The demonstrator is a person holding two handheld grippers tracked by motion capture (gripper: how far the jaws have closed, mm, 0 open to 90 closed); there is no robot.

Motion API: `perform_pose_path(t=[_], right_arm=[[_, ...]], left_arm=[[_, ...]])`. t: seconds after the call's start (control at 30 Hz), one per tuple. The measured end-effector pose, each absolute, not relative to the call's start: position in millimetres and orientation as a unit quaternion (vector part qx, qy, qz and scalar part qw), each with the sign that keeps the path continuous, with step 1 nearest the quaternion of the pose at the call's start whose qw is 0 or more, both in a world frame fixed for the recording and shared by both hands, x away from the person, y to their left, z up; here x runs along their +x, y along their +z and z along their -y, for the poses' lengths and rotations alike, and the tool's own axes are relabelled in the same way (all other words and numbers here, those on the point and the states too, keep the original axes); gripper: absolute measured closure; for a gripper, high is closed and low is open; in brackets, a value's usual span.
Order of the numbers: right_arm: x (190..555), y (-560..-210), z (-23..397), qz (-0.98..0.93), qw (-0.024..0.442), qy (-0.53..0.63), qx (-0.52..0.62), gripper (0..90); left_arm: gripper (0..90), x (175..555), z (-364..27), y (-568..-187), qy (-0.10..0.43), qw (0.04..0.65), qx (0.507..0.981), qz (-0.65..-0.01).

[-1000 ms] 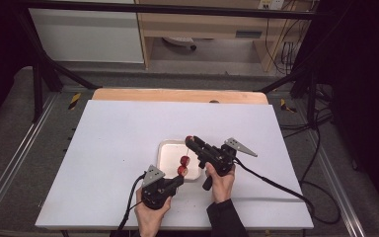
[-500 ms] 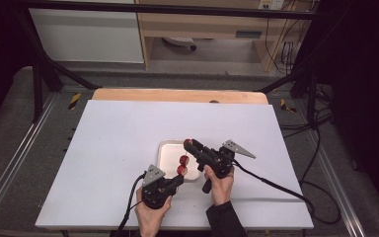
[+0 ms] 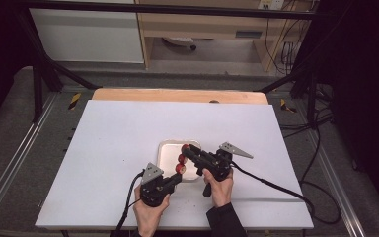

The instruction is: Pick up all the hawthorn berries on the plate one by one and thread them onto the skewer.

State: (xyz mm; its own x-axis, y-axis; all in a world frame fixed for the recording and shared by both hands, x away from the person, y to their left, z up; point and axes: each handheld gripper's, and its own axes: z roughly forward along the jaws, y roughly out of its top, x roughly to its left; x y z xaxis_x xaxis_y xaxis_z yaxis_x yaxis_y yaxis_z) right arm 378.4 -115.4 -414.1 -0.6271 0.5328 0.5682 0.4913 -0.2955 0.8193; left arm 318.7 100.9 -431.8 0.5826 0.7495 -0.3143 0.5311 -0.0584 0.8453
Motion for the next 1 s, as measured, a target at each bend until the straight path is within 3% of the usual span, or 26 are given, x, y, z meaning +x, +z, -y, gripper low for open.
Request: perform_pose_path(t=[0.17, 0.53, 0.7, 1.0], right_arm=[[379.1, -412.7, 117.0, -0.604, 0.021, 0.673, 0.427, 60.5], [382.4, -397.5, 134.7, -0.665, 0.063, 0.619, 0.414, 21.4], [385.0, -396.7, 143.0, -0.706, 0.078, 0.578, 0.401, 9.8], [384.7, -406.4, 166.9, -0.763, 0.101, 0.514, 0.378, 4.6]], left_arm=[[88.3, 319.5, -102.3, -432.9, 0.110, 0.523, 0.721, -0.440], [88.2, 321.6, -114.7, -432.7, 0.127, 0.510, 0.731, -0.436], [88.2, 323.0, -119.0, -431.7, 0.128, 0.505, 0.737, -0.431], [88.2, 325.5, -128.0, -426.6, 0.134, 0.492, 0.749, -0.422]])
